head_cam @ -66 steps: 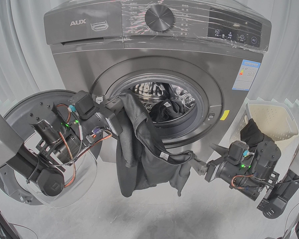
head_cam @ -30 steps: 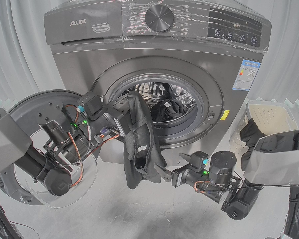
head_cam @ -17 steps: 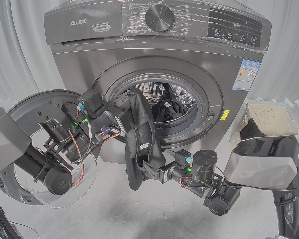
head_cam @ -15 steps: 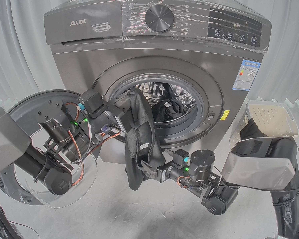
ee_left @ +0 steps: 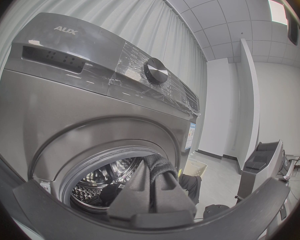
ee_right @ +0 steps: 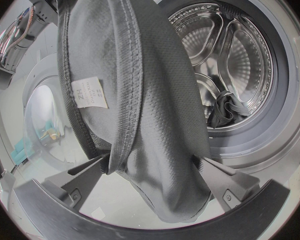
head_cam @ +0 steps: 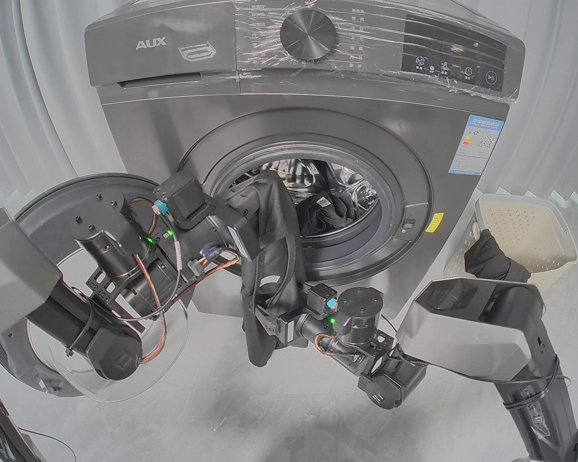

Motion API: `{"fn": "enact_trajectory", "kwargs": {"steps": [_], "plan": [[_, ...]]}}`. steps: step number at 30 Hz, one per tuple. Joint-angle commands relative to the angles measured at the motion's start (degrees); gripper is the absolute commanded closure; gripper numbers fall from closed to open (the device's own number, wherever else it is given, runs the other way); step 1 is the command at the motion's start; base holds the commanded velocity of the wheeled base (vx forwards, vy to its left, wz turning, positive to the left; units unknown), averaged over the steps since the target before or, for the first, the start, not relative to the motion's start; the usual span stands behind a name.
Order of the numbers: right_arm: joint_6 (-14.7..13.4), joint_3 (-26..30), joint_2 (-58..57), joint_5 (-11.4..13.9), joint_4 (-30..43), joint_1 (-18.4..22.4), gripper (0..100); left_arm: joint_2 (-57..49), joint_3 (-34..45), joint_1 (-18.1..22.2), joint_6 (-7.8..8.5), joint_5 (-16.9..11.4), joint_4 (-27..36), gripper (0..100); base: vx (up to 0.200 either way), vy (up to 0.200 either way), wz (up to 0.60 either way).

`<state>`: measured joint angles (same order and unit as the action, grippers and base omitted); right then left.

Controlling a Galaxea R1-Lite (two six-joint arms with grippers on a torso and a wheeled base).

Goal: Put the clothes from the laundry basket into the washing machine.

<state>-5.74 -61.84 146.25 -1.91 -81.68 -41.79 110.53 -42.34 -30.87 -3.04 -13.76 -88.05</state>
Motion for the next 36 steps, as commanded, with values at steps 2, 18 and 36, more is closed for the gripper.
{"fn": "enact_trajectory", "kwargs": {"steps": [2, 18, 36], "plan": [[0.0, -5.1, 3.9, -0.5, -0.1, 0.1, 0, -0.2, 0.4, -0.5, -0.13, 0.0, -0.2, 100, 0.000, 0.000, 0.00], [-0.1, -4.5, 2.6, -1.5, -1.6, 2.2, 100, -0.2, 3.6, 0.4, 0.05, 0.1, -0.5, 100, 0.000, 0.000, 0.00], [0.0, 3.0, -12.1, -1.7, 0.9, 9.4, 100, 7.4, 19.3, 3.4, 2.68, -2.6, -0.6, 100, 0.000, 0.000, 0.00]]}}
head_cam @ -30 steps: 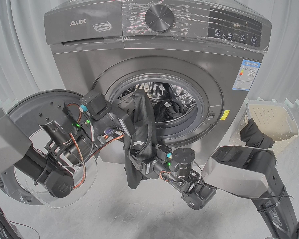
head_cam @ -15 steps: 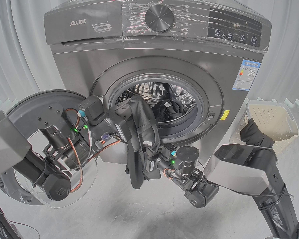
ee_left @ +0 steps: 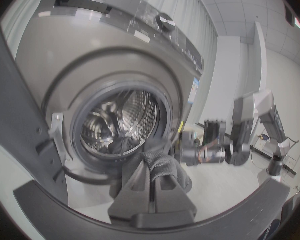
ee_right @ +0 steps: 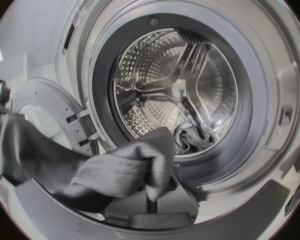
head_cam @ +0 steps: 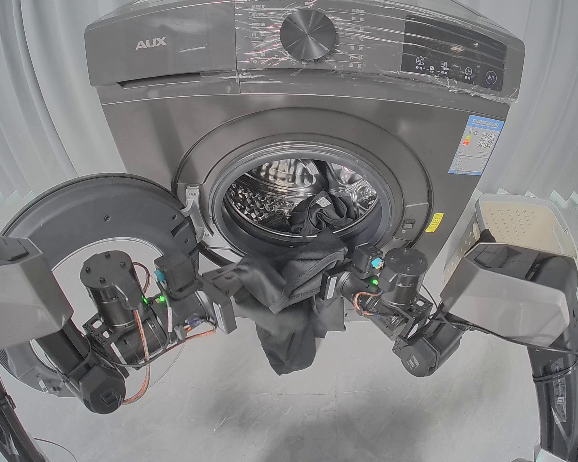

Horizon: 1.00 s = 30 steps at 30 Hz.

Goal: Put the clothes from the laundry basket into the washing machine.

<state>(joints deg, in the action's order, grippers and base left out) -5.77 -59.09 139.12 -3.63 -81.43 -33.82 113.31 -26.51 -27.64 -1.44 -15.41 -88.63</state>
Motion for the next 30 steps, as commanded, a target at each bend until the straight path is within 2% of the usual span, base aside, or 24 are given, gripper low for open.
{"fn": "enact_trajectory", "kwargs": {"steps": [1, 6, 8, 9, 10, 14, 15, 17, 23, 27, 30], "plan": [[0.1, 0.1, -5.5, 0.0, 0.7, 1.5, 100, 5.5, 3.9, 0.1, 1.53, -1.1, -0.1, 100, 0.000, 0.000, 0.00], [0.1, 0.3, -8.2, 0.0, 0.7, 1.6, 100, 9.7, 4.9, -0.2, 2.93, -1.3, -0.1, 100, 0.000, 0.000, 0.00], [0.1, 0.3, -8.8, 0.0, 0.7, 1.5, 100, 10.7, 5.7, -0.4, 4.16, -1.3, -0.1, 100, 0.000, 0.000, 0.00], [0.1, 0.3, -8.8, 0.0, 0.7, 1.5, 100, 10.7, 5.7, -0.4, 4.16, -1.3, -0.1, 100, 0.000, 0.000, 0.00], [0.1, 0.3, -9.0, 0.0, 0.7, 1.6, 100, 11.1, 6.6, -0.6, 5.22, -1.4, -0.1, 100, 0.000, 0.000, 0.00], [0.1, 0.0, -9.7, 0.0, 0.7, 1.6, 100, 11.8, 7.4, -0.5, 5.75, -1.5, -0.1, 100, 0.000, 0.000, 0.00], [0.1, 0.0, -9.8, 0.0, 0.7, 1.6, 100, 11.8, 7.4, -0.4, 5.66, -1.5, -0.1, 0, 0.000, 0.000, 0.00], [0.1, 0.0, -9.9, 0.0, 0.6, 1.6, 100, 11.8, 7.4, -0.3, 5.39, -1.6, -0.1, 0, 0.000, 0.000, 0.00], [0.1, 0.3, -11.2, -0.1, 0.7, 1.6, 100, 12.5, 9.3, -0.6, 6.01, -3.8, -0.1, 0, 0.000, 0.000, 0.00], [0.1, 0.4, -11.2, 0.0, 0.6, 1.6, 100, 12.5, 8.8, -1.0, 6.10, -3.4, -0.1, 0, 0.000, 0.000, 0.00], [0.1, 0.7, -11.3, 0.0, -0.1, 0.8, 100, 13.0, 4.8, -0.5, 5.75, -3.1, -0.1, 0, 0.000, 0.000, 0.00]]}}
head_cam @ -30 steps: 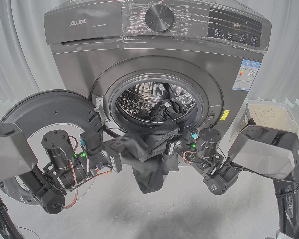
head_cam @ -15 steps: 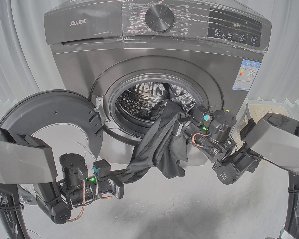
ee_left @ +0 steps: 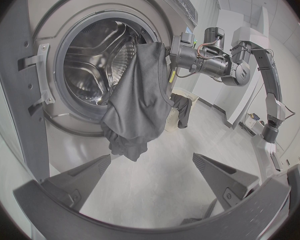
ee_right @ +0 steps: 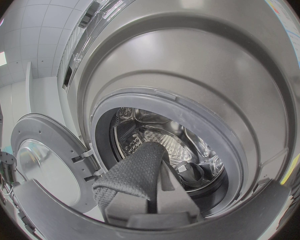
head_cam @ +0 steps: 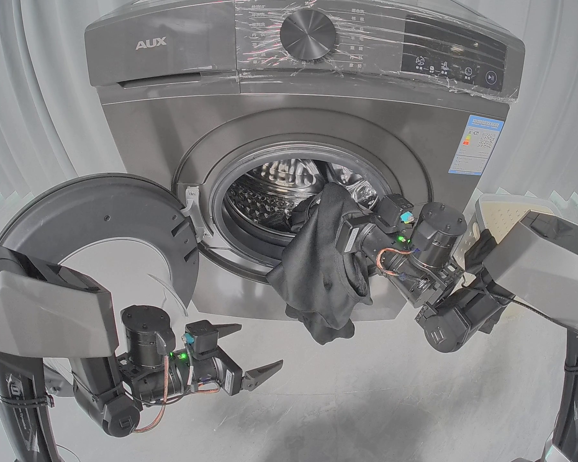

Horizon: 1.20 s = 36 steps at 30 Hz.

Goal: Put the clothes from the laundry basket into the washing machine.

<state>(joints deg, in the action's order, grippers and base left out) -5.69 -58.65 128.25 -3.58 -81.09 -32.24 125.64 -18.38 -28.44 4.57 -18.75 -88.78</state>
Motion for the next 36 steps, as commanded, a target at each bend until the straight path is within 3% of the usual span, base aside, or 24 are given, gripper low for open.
{"fn": "enact_trajectory", "kwargs": {"steps": [1, 9, 36], "plan": [[-0.1, 0.6, -0.7, 0.0, -0.6, -1.0, 100, 0.8, -4.6, 0.5, -0.53, 0.3, 0.0, 0, 0.000, 0.000, 0.00], [-0.4, 5.5, -4.5, 0.0, -0.7, -6.0, 100, 3.5, -16.0, 1.1, -2.64, 2.4, 0.0, 0, 0.000, 0.000, 0.00], [-0.8, 10.2, -8.7, 0.0, -0.8, -12.8, 100, 16.7, -33.6, 0.1, -2.64, 2.8, 0.8, 0, 0.000, 0.000, 0.00]]}}
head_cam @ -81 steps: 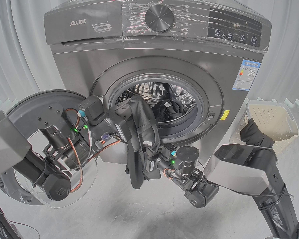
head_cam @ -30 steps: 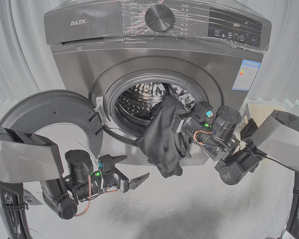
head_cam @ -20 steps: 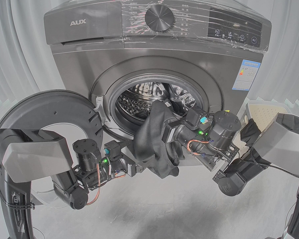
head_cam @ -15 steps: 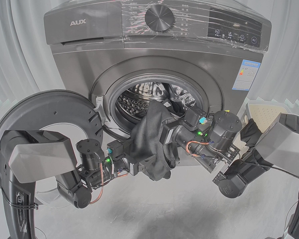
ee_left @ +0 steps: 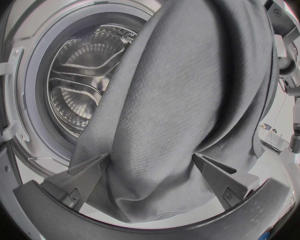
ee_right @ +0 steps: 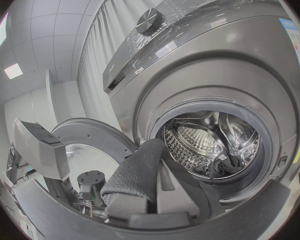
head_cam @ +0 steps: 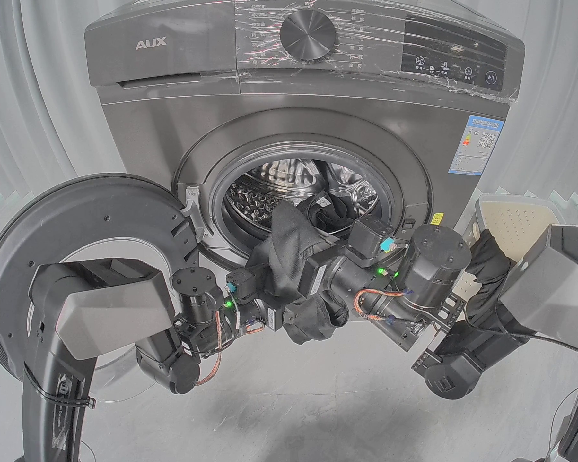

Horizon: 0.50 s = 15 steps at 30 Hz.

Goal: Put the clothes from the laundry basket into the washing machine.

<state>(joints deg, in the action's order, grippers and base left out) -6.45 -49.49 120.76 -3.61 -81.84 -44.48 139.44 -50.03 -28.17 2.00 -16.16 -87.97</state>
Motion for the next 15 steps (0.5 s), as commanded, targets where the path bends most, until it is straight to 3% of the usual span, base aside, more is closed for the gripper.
{"fn": "enact_trajectory", "kwargs": {"steps": [1, 5, 6, 15], "plan": [[-0.1, 1.2, -1.3, 0.0, -0.1, -0.6, 100, 3.0, -2.3, -0.2, -0.07, 0.2, 0.0, 0, 0.000, 0.000, 0.00], [-0.1, 1.2, -1.3, 0.0, -0.2, -0.6, 100, 3.2, -3.1, -0.3, -0.07, 0.5, 0.2, 0, 0.000, 0.000, 0.00], [-0.2, 1.2, -1.3, 0.0, -0.2, -0.6, 100, 3.2, -3.2, -0.3, -0.07, 0.5, 0.3, 100, 0.000, 0.000, 0.00], [-0.7, 2.6, -1.7, -0.1, -0.2, -1.2, 100, 3.4, -5.1, -1.1, -0.24, 0.6, 0.4, 100, 0.000, 0.000, 0.00]]}}
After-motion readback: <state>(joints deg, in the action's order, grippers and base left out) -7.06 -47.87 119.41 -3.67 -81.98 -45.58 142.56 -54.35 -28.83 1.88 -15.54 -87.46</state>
